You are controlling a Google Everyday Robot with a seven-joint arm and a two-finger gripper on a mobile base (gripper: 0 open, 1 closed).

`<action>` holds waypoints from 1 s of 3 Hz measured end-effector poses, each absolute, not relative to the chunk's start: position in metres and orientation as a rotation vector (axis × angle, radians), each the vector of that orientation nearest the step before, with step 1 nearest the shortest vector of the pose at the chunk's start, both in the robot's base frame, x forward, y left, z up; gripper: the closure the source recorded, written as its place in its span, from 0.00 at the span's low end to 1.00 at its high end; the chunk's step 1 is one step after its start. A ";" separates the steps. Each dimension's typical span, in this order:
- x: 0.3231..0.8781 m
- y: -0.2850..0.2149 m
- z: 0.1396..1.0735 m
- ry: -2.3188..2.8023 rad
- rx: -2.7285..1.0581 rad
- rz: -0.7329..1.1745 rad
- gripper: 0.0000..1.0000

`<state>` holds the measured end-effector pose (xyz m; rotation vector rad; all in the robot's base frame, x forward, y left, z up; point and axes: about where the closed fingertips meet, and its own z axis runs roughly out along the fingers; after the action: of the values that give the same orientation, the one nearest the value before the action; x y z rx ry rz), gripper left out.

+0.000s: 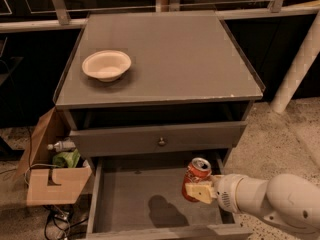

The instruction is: Place coke can into middle drawer

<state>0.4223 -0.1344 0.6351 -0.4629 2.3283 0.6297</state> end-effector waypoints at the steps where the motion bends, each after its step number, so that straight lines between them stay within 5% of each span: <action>1: 0.439 -0.120 0.619 2.301 -0.412 0.634 1.00; 3: 0.451 -0.108 0.602 2.299 -0.334 0.635 1.00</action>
Offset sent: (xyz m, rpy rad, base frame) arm 0.0395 0.0391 -0.0490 0.0883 -0.0019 -0.1499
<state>0.4509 -0.1083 0.6021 -0.3338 2.2987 0.6353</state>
